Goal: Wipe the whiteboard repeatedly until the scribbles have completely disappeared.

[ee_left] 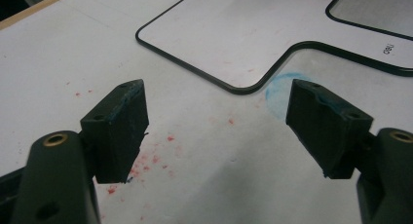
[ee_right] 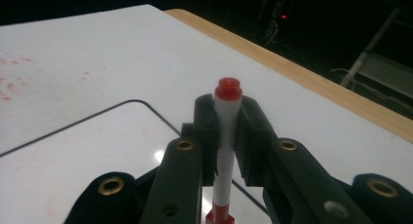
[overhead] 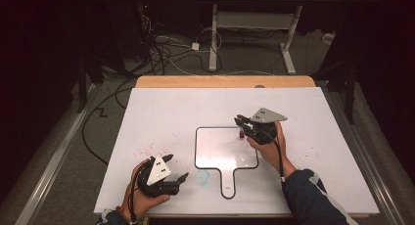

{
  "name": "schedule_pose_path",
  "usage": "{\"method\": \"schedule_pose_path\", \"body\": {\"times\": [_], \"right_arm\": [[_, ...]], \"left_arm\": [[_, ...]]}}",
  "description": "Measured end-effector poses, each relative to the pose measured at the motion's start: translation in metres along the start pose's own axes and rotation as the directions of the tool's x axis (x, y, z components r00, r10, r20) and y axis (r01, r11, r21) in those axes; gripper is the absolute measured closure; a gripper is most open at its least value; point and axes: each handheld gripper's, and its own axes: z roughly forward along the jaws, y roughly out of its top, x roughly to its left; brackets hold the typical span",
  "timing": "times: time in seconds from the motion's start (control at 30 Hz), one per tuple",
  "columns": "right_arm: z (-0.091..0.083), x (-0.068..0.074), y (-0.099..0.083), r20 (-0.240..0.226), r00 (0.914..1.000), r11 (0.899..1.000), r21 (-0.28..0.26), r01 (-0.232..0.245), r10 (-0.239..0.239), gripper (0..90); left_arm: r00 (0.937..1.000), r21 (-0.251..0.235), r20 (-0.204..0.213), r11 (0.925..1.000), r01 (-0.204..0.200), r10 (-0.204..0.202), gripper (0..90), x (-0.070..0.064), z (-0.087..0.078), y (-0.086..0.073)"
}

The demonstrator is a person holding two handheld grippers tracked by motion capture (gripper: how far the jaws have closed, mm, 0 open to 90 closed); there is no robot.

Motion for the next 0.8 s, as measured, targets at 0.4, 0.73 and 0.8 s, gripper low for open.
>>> {"method": "schedule_pose_path", "body": {"times": [0.4, 0.73, 0.8], "right_arm": [[-0.003, -0.005, -0.007, 0.052, 0.997, 0.998, -0.017, 0.058, -0.057, 81.4], [-0.035, 0.006, -0.027, -0.038, 0.9992, 0.999, -0.051, 0.011, -0.013, 81.4], [-0.032, 0.004, -0.024, 0.003, 0.9992, 0.999, -0.032, 0.04, -0.039, 81.5]], "left_arm": [[1.0, -0.007, 0.002, 1.0, 0.004, -0.004, 22.6, 0.0, -0.002, 0.0], [1.0, -0.003, 0.004, 1.0, 0.0, 0.0, 22.6, -0.002, 0.0, 0.002], [1.0, -0.003, 0.008, 1.0, 0.003, -0.003, 22.6, -0.002, 0.002, 0.002]]}}
